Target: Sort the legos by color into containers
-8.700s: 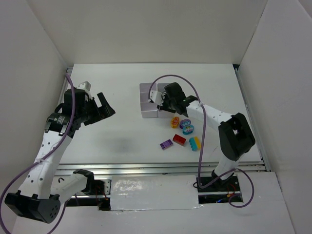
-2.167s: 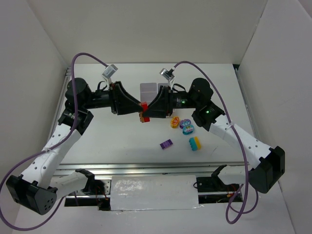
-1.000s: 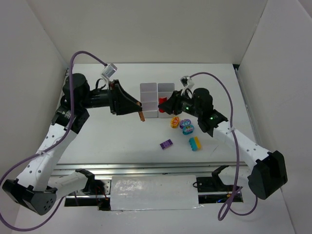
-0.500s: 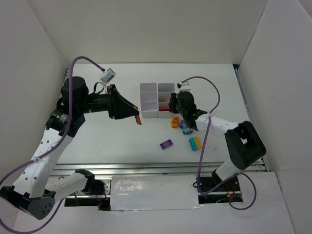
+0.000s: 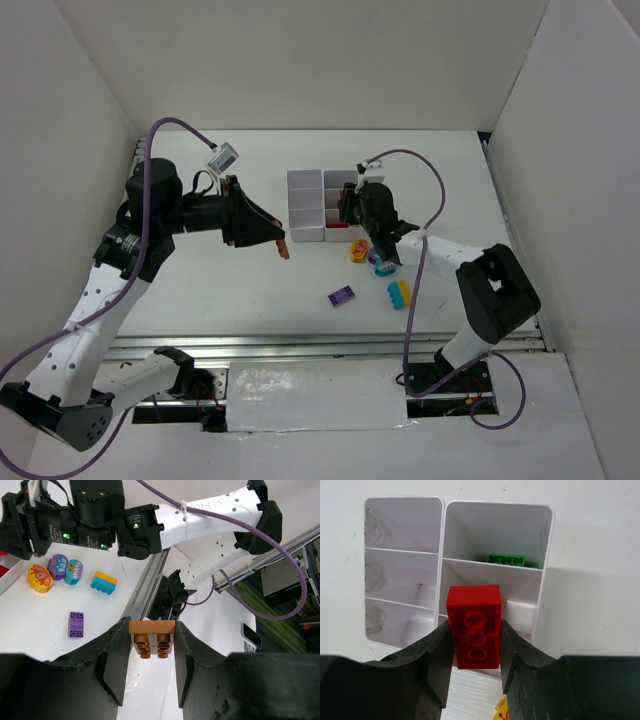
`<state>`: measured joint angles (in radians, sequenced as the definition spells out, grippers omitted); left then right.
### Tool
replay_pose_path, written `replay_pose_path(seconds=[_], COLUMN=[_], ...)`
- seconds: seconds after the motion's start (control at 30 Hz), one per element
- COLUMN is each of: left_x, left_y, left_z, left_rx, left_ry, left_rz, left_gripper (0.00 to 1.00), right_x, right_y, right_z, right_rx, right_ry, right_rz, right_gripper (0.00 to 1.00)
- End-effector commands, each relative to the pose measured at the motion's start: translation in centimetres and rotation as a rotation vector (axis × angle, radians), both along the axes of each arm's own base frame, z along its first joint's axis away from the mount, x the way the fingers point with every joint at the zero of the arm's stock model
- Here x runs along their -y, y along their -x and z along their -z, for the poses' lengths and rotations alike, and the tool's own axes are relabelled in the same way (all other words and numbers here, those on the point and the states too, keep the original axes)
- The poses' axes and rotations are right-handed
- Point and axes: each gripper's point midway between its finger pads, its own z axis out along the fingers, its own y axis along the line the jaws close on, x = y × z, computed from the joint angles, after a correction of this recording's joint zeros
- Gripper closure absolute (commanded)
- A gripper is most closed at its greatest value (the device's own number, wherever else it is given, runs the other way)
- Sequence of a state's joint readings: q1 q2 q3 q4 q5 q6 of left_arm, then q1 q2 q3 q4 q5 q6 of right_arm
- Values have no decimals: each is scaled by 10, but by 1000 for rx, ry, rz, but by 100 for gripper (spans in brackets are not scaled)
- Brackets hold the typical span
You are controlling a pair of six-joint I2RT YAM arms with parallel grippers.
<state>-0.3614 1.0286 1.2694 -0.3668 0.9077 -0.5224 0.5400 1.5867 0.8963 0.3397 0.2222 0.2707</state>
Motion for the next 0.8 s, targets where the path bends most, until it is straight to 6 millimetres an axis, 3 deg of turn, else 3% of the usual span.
replay_pose_path(seconds=[0.0, 0.03, 0.1, 0.2, 0.77], left_x=[-2, -2, -2, -1, -1], left_y=[9, 10, 11, 14, 15], left_z=[-9, -9, -9, -10, -3], left_rx=[71, 74, 78, 83, 70], left_ry=[18, 19, 20, 26, 27], left_rz=[35, 38, 46, 67, 80], left_gripper=[100, 100, 100, 100, 100], right_x=[-12, -13, -14, -15, -15], right_y=[-15, -14, -13, -11, 0], right_z=[-19, -17, -16, -16, 5], right_rx=[53, 47, 45, 50, 11], right_ry=[-20, -23, -32, -39, -23], right_rz=[-8, -7, -11, -24, -33], right_gripper=[100, 100, 88, 80, 64])
